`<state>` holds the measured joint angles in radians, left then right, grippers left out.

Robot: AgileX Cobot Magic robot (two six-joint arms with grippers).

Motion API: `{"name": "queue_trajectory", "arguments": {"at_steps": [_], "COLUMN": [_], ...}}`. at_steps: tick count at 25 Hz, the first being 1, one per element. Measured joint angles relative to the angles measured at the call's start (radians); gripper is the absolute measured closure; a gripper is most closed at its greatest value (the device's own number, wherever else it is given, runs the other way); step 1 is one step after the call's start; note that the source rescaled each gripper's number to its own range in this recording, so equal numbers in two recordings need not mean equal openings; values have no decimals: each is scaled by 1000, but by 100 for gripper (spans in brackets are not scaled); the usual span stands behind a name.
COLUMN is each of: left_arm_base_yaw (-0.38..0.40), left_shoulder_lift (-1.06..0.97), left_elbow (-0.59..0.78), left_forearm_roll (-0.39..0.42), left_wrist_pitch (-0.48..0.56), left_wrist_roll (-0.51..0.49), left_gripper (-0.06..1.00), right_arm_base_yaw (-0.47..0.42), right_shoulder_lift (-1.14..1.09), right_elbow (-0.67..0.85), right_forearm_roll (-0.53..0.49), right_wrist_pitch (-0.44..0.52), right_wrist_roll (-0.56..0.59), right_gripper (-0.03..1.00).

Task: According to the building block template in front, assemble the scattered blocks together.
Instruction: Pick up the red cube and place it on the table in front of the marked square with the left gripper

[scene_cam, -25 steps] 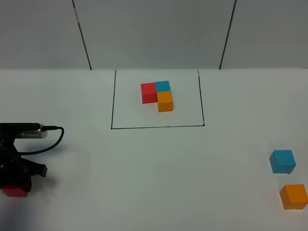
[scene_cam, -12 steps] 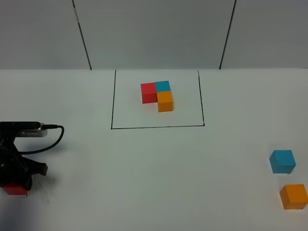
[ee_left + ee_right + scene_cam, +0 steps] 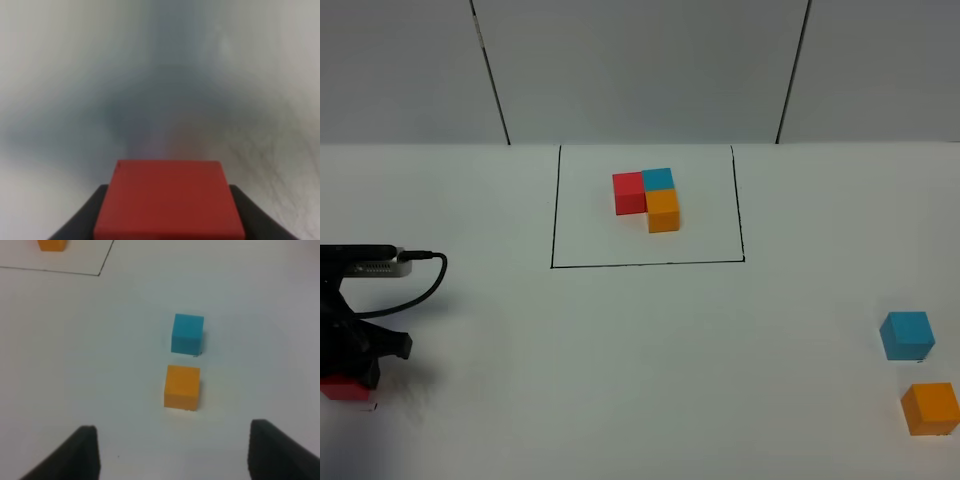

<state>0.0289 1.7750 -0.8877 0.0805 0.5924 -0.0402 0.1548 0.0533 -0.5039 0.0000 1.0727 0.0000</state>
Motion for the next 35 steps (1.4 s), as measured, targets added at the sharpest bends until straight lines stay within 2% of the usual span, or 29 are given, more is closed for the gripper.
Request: {"name": "queue_trajectory", "arguments": {"at_steps": [6, 12, 17, 21, 27, 29, 31, 35], "left_arm_base_yaw": [0, 0, 0, 0, 0, -1, -9, -70], "left_shoulder_lift": [-111, -149, -151, -152, -152, -152, -152, -152], "left_elbow": [-5, -119, -246, -305, -313, -313, -313, -313], "left_forearm_roll": [5, 4, -43, -128, -260, -271, -264, -174], "left_wrist_pitch": [113, 370, 533, 562, 589, 593, 593, 592], "left_wrist_roll": [51, 136, 311, 496, 814, 889, 918, 932], "left_gripper": [94, 94, 94, 94, 94, 94, 94, 94], "right_arm_base_yaw": [0, 0, 0, 0, 0, 0, 0, 0], "right_shoulder_lift": [0, 0, 0, 0, 0, 0, 0, 0], "right_elbow": [0, 0, 0, 0, 0, 0, 0, 0], "right_forearm_roll": [0, 0, 0, 0, 0, 0, 0, 0], "right_wrist_pitch": [0, -1, -1, -1, -1, -1, -1, -1], "right_wrist_roll": [0, 0, 0, 0, 0, 0, 0, 0], "right_gripper": [63, 63, 63, 63, 63, 63, 63, 63]}}
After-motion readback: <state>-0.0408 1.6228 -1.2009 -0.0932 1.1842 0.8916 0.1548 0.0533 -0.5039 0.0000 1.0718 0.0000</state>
